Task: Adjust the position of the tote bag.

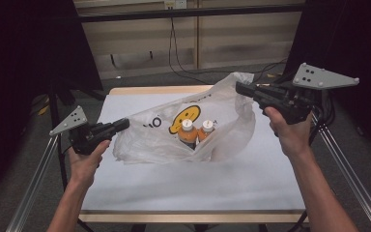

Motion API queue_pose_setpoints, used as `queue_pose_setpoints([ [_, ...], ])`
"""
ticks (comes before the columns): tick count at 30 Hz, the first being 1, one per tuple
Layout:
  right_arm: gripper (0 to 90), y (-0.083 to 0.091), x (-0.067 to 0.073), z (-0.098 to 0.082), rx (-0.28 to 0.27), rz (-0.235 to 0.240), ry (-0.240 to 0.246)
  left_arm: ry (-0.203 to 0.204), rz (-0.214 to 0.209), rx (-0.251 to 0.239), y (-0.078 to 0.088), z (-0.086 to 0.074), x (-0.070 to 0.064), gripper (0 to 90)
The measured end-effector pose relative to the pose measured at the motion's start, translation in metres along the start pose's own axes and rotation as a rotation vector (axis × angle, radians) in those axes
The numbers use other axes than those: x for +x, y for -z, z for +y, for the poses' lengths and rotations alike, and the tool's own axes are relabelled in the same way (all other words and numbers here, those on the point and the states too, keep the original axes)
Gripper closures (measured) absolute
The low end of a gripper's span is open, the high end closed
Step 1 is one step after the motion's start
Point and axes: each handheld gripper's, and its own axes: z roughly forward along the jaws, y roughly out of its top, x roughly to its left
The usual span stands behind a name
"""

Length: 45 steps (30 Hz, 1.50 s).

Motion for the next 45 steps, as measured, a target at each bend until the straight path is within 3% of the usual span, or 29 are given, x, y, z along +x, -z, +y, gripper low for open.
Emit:
queue_pose_setpoints([
  [14, 90.0, 0.010, -0.030, 0.016, -0.053, -0.089, -0.029, 0.003, 0.013, 0.012, -0.020, 0.023, 0.021, 90.0],
  [18, 90.0, 0.009, -0.033, 0.019, -0.057, -0.105, -0.027, 0.030, 0.006, -0.009, -0.028, 0.023, 0.025, 90.0],
  [21, 90.0, 0.008, -0.036, 0.019, -0.049, -0.112, -0.029, 0.027, 0.011, -0.001, -0.030, 0.022, 0.026, 88.0],
  [23, 90.0, 0.009, -0.038, 0.018, -0.045, -0.117, -0.035, 0.025, 0.000, -0.002, -0.030, 0.019, 0.024, 78.3],
  [29, 90.0, 0.012, -0.044, 0.012, -0.038, -0.128, -0.050, 0.009, 0.005, -0.025, -0.020, 0.013, 0.018, 66.9],
  [30, 90.0, 0.012, -0.044, 0.010, -0.036, -0.132, -0.051, 0.005, 0.015, -0.024, -0.014, 0.011, 0.013, 60.7],
  [34, 90.0, 0.012, -0.043, 0.011, -0.033, -0.135, -0.047, -0.010, 0.009, -0.034, -0.004, 0.005, 0.005, 51.0],
  [45, 90.0, 0.006, -0.045, 0.010, -0.018, -0.144, -0.042, -0.035, 0.007, -0.010, 0.019, -0.016, -0.021, 40.3],
])
